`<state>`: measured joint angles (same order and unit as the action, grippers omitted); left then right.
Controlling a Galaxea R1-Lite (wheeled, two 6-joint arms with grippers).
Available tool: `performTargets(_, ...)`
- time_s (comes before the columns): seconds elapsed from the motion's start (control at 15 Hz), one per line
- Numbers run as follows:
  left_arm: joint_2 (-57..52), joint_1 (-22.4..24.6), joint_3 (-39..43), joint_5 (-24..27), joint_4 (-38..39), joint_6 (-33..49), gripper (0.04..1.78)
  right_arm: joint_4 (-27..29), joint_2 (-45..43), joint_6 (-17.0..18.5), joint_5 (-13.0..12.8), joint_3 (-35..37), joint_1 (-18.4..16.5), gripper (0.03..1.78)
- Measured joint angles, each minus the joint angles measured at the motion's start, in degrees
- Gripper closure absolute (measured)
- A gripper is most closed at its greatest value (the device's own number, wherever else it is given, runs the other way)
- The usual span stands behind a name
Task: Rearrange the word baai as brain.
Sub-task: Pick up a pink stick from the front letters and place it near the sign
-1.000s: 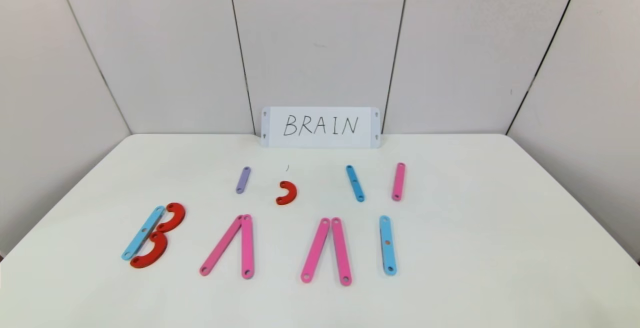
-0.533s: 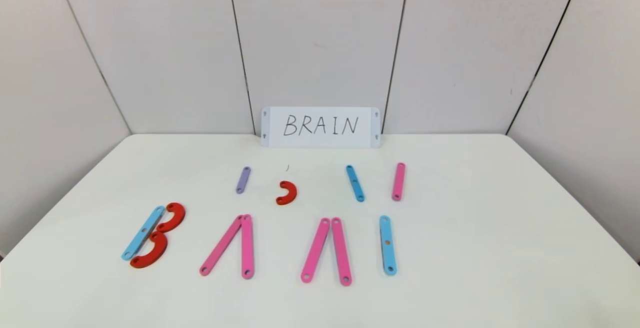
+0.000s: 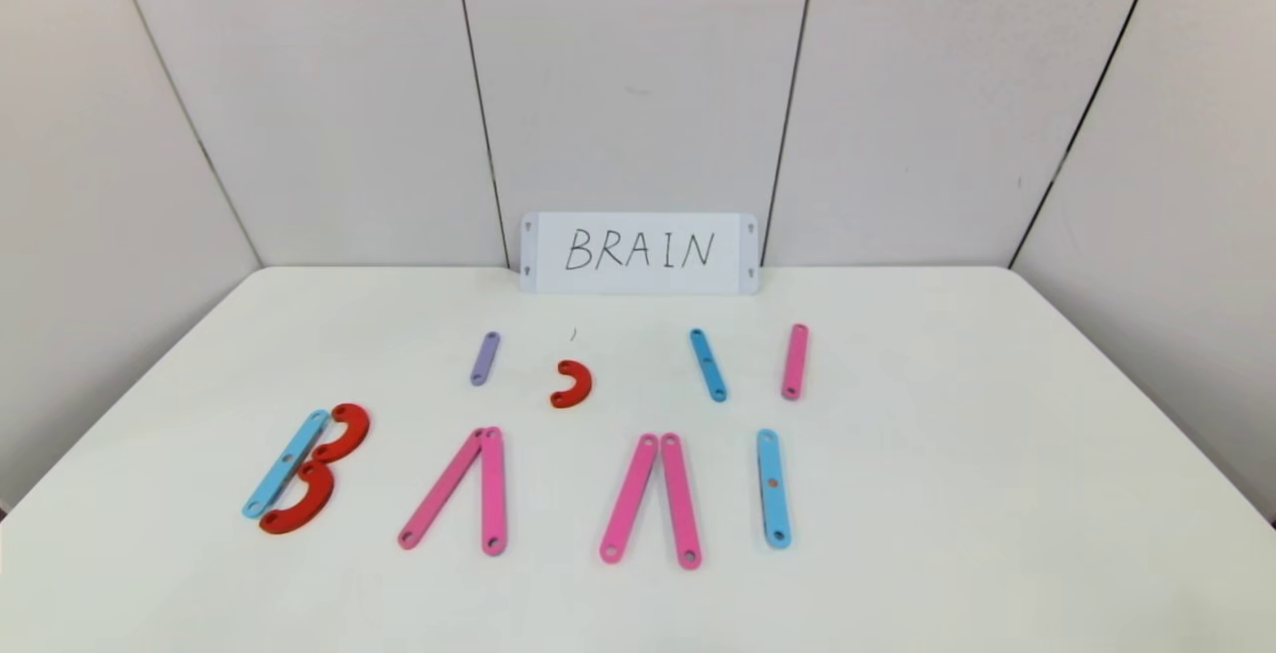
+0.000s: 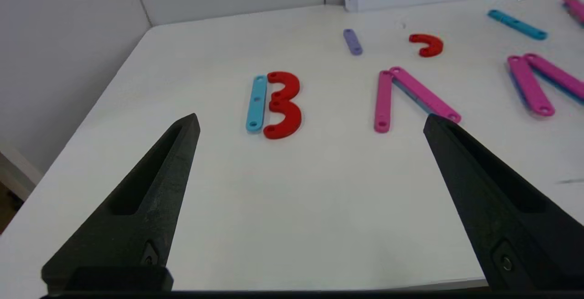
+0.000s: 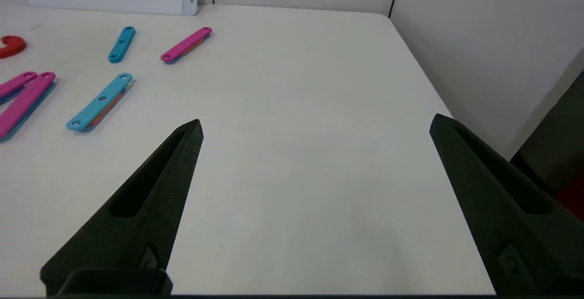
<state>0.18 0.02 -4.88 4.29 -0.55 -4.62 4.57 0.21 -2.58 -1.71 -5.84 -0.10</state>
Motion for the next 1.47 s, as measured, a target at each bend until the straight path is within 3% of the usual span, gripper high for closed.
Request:
performTargets(0.2,4.02,-0.02,-10.34,3.45,-0.94,-0.23,0.09,7.52,3.62,-0.06,-0.07,-11.76,0.00,0.07)
performTargets(0.4,13.74,-0.10,-20.86,3.84,-0.38,-0.04,0.09,9.34,13.09,-0.09,-0.27,-24.50,-0.01,0.07)
performTargets(0.87,47.38,-0.02,-46.34,3.73,8.90,3.25,0.09,10.78,45.87,-0.88,-0.96,-60.31,-0.87,0.07)
performTargets(1.13,62.07,0.16,-53.00,3.75,10.89,10.52,0.09,12.96,64.18,-1.07,-2.32,-76.85,-1.02,0.07)
performTargets(1.27,67.65,0.77,-53.91,4.08,10.80,11.31,0.09,18.08,71.95,-0.94,-2.50,-85.88,-1.00,0.07)
performTargets(1.47,74.53,1.38,-55.54,4.30,9.14,10.79,0.09,31.70,81.98,1.21,-2.51,-99.29,-0.59,0.07)
